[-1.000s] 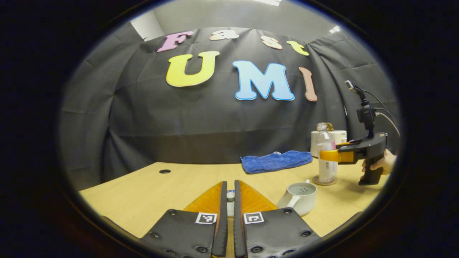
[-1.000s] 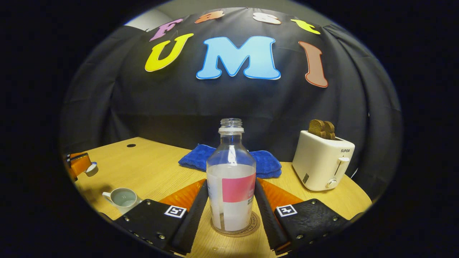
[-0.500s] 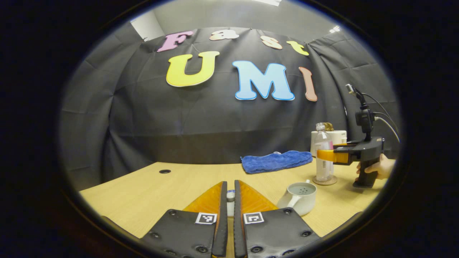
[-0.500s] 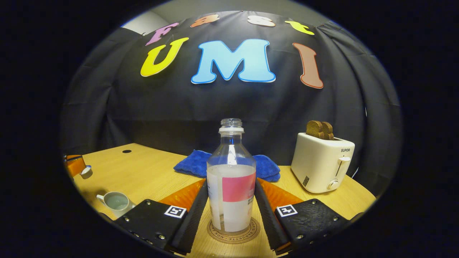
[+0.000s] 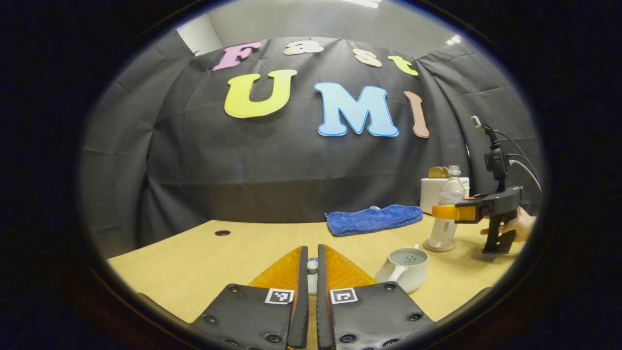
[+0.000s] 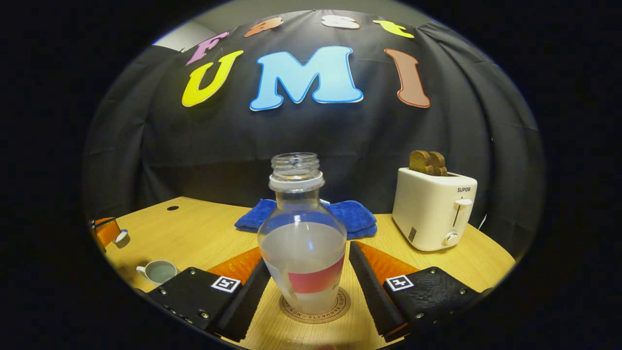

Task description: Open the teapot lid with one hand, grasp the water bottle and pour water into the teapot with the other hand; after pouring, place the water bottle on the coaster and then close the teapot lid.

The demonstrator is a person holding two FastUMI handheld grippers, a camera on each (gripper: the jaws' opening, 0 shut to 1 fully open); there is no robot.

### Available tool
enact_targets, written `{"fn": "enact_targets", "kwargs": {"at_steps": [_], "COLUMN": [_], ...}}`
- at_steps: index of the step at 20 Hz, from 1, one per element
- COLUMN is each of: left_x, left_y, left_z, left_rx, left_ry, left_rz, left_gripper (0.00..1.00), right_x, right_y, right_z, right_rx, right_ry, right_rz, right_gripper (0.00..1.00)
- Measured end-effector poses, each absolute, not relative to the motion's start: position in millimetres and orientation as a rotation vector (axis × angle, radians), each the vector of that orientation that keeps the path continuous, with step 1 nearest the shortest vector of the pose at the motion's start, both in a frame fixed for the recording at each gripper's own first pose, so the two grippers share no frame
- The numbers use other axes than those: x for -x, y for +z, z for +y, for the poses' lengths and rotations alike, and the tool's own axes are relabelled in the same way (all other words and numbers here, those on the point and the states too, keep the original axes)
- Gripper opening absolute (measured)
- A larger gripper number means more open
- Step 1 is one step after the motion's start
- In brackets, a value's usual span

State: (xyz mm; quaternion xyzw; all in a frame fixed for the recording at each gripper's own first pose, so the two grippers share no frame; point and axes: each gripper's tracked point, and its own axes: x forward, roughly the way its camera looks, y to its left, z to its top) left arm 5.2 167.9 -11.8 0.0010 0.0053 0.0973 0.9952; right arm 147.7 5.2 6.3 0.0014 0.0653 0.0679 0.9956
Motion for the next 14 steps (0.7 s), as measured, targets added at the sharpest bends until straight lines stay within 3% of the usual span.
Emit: {"fn": "enact_targets", "kwargs": {"at_steps": [6, 14], "left_x": [-5.8, -20.4], "left_y": [-11.8, -8.2], "left_z": [165.0, 103.3], "left_rx": [0.0, 0.002], "left_ry": [0.19, 0.077], "left_rz": [0.012, 0.004], "left_gripper": [0.13, 0.13], "right_x": [-122.2, -70.7], "right_y": [-3.3, -2.9], "right_z": [-2.9, -21.7], "right_rx": [0.041, -0.005], "right_ry": [0.107, 0.069], "right_rz": [0.099, 0.044], "right_gripper": [0.94, 0.94]}}
